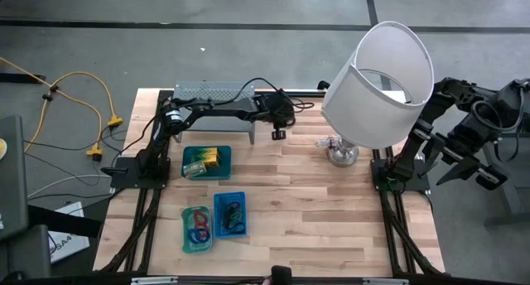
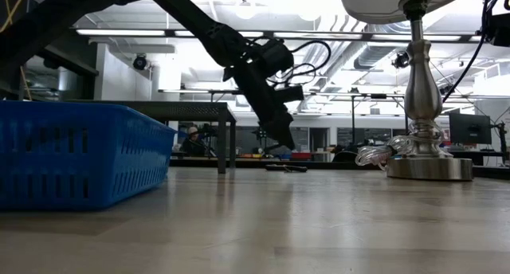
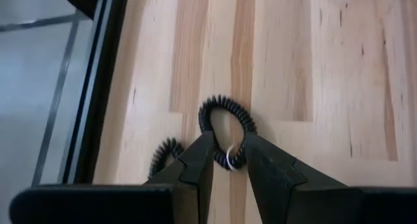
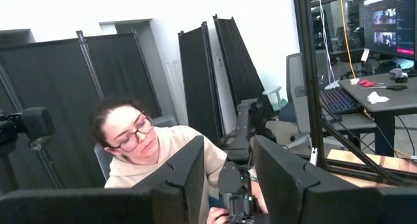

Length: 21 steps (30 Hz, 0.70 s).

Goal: Pick & Place Office Desk Supplies
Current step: Put the top black spring keychain into the green bin

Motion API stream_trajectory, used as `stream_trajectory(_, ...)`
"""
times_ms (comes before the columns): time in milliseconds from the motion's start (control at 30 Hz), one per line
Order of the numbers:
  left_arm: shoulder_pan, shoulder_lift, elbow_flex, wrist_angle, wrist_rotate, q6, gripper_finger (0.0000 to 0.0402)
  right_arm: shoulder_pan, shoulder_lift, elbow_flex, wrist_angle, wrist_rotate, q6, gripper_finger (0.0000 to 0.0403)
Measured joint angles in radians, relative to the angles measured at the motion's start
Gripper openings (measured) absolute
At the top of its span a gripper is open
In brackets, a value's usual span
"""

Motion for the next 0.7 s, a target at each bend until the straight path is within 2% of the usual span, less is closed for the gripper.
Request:
stream_trajectory(267,-0.004,0.006,0.001,0.015,0.009,0.001,0.0086,0.0,0.0,0.0,0.0,0.0,0.0,0.012)
stream_trajectory(533,-0.011,0.006,0.001,0.027,0.02,0.001,0.0136,0.0,0.0,0.0,0.0,0.0,0.0,0.012)
stream_trajectory(700,-0.018,0.006,0.001,0.041,0.016,0.001,0.0146,0.0,0.0,0.0,0.0,0.0,0.0,0.012)
